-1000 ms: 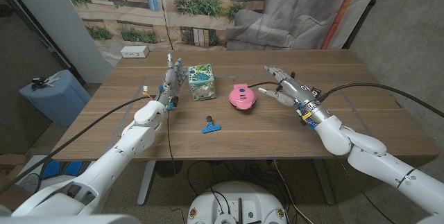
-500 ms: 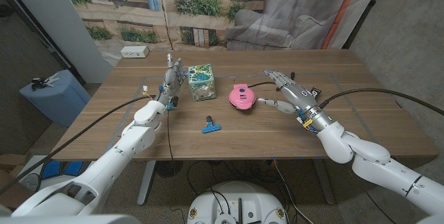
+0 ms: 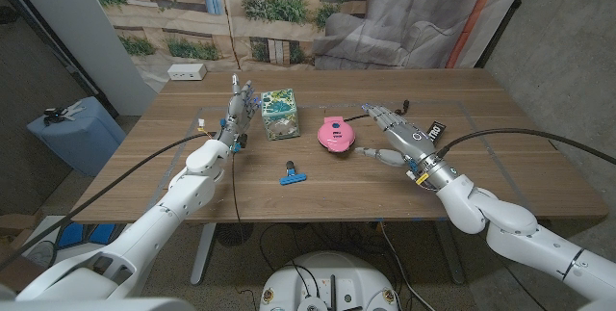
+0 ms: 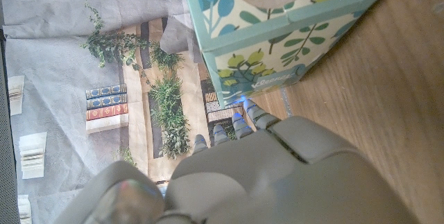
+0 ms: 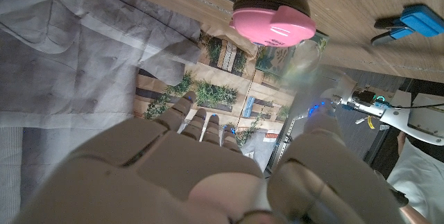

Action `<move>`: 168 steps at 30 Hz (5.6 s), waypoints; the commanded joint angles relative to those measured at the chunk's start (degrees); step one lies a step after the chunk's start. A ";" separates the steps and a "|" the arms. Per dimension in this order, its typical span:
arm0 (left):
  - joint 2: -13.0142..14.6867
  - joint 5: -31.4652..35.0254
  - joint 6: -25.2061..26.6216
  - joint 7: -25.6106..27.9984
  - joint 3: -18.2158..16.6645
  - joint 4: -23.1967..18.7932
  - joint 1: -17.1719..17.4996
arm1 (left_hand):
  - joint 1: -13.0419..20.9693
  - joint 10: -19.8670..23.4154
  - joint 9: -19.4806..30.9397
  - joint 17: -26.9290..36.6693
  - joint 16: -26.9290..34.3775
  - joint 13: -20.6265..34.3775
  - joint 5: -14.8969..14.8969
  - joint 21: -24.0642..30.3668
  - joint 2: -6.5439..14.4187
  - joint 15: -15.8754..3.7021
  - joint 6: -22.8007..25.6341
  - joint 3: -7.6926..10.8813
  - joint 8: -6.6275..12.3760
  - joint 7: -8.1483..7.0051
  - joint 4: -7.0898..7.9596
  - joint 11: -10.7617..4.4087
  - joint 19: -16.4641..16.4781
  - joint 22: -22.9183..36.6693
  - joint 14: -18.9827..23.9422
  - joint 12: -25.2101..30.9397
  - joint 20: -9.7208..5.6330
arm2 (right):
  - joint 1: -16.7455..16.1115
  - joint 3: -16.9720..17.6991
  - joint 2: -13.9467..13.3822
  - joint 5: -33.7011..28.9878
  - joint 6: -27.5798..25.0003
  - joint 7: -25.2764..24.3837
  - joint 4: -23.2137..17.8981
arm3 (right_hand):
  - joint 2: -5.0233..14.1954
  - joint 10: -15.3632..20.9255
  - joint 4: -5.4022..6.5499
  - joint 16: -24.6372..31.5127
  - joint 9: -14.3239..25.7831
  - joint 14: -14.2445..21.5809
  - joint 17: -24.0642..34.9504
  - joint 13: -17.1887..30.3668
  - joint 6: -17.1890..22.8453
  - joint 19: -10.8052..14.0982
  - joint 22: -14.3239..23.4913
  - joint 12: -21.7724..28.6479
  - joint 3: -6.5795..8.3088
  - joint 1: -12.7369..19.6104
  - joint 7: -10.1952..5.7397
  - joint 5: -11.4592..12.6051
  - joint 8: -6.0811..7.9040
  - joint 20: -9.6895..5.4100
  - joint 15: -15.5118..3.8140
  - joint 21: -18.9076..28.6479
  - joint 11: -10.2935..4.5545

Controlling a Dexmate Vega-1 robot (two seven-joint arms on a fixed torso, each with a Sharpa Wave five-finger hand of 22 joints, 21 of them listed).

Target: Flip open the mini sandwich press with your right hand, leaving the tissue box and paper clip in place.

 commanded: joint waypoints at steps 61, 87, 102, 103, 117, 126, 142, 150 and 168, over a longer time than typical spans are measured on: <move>0.02 0.00 0.05 0.01 0.00 -0.06 0.01 | -0.01 -0.39 0.25 0.19 0.18 0.13 0.27 0.36 2.98 -2.14 -1.93 -0.45 0.29 -0.46 0.04 -0.08 0.19 0.15 -0.39 0.35 -0.21 | 13.42 -18.24 8.28 -15.86 -10.66 -1.31 11.72 | -3.56 5.80 -0.84 1.53 0.08 4.09 -4.77 -2.70 4.16 -0.12 0.01 1.13 4.77 14.03 2.53 -0.70 2.20 0.61 1.38 1.18 -0.42; 0.01 0.00 0.02 0.00 0.00 -0.04 0.02 | -0.01 -0.38 0.25 0.19 0.19 0.13 0.28 0.37 2.98 -2.10 -1.96 -0.44 0.28 -0.46 0.04 -0.08 0.21 0.15 -0.38 0.35 -0.20 | 19.07 -22.06 10.96 -16.19 -10.61 -5.79 17.61 | -3.68 9.00 -0.50 2.15 0.10 6.85 -5.15 -2.71 7.95 3.41 -0.01 1.62 6.87 18.98 0.03 -0.82 2.94 0.62 0.89 1.39 -1.48; 0.03 -0.02 0.03 -0.01 -0.01 -0.07 0.04 | -0.01 -0.32 0.25 0.19 0.18 0.13 0.28 0.35 2.98 -2.13 -1.92 -0.44 0.29 -0.46 0.04 -0.05 0.17 0.15 -0.40 0.38 -0.16 | 19.29 -22.03 10.16 -15.84 -11.61 -6.09 16.58 | -3.05 10.13 -0.34 2.40 0.10 8.15 -5.20 -2.70 9.83 4.55 -0.02 1.58 7.81 20.85 -0.78 -0.76 3.23 0.33 0.25 1.28 -2.06; 0.03 -0.02 0.03 0.00 -0.01 -0.07 0.04 | -0.01 -0.34 0.25 0.19 0.18 0.13 0.28 0.36 2.98 -2.16 -1.92 -0.44 0.29 -0.46 0.04 -0.03 0.18 0.15 -0.39 0.37 -0.19 | 19.15 -21.94 10.16 -15.88 -12.04 -5.88 16.32 | -3.05 10.18 -0.34 2.38 0.10 8.14 -5.20 -2.70 9.85 4.64 -0.02 1.58 7.85 20.95 -0.81 -0.77 3.21 0.27 0.20 1.29 -2.05; -0.02 0.01 0.04 0.01 0.02 -0.02 -0.02 | -0.02 -0.42 0.25 0.19 0.17 0.13 0.27 0.36 2.98 -2.09 -1.92 -0.45 0.29 -0.46 0.04 -0.20 0.20 0.15 -0.41 0.34 -0.21 | 18.80 -21.45 9.66 -14.60 -10.88 -6.12 15.39 | -3.42 10.55 0.06 2.42 0.11 8.53 -5.17 -2.68 10.02 5.01 -0.02 1.49 7.64 20.69 -0.65 -0.89 3.02 0.35 0.16 1.18 -1.65; -0.04 0.03 0.03 0.03 0.03 -0.02 -0.02 | -0.01 -0.38 0.25 0.19 0.17 0.13 0.28 0.37 2.98 -2.10 -1.94 -0.44 0.29 -0.46 0.04 0.05 0.23 0.15 -0.42 0.35 -0.20 | 18.26 -20.69 10.03 -13.43 -11.34 -5.86 14.67 | -3.78 10.63 0.31 2.38 0.11 8.62 -5.14 -2.67 10.01 5.14 -0.01 1.39 7.37 20.25 -0.58 -0.97 2.84 0.41 0.25 1.08 -1.51; -0.02 0.01 0.01 0.00 0.01 -0.01 -0.01 | -0.02 -0.38 0.25 0.19 0.16 0.13 0.27 0.38 2.98 -2.09 -1.93 -0.45 0.28 -0.46 0.04 0.07 0.24 0.15 -0.45 0.36 -0.16 | 17.26 -19.22 10.55 -11.53 -12.47 -6.70 13.52 | -3.82 11.15 0.66 2.52 0.12 9.19 -5.05 -2.65 10.23 5.75 0.00 1.39 7.18 19.76 -0.55 -0.96 2.63 0.54 0.37 1.09 -1.20; -0.02 0.01 0.01 0.00 0.01 -0.01 0.00 | -0.02 -0.37 0.25 0.19 0.18 0.13 0.27 0.36 2.98 -2.11 -1.98 -0.45 0.27 -0.46 0.04 -0.09 0.20 0.15 -0.40 0.36 -0.18 | 16.74 -18.53 10.63 -10.86 -12.75 -6.92 12.29 | -3.75 11.28 0.78 2.55 0.12 9.34 -5.01 -2.64 10.31 5.94 0.01 1.35 7.15 19.60 -0.49 -0.93 2.55 0.57 0.51 1.06 -1.16; -0.02 0.01 0.06 0.04 0.02 -0.06 -0.02 | -0.02 -0.37 0.25 0.19 0.18 0.13 0.27 0.37 2.99 -2.08 -2.00 -0.45 0.26 -0.47 0.05 -0.04 0.22 0.15 -0.40 0.36 -0.19 | 16.34 -17.14 11.01 -9.69 -12.65 -7.97 11.21 | -3.61 11.73 1.03 2.56 0.13 9.56 -4.92 -2.62 10.81 6.36 0.02 1.34 7.02 19.10 -0.49 -0.86 2.47 0.65 0.64 1.01 -0.87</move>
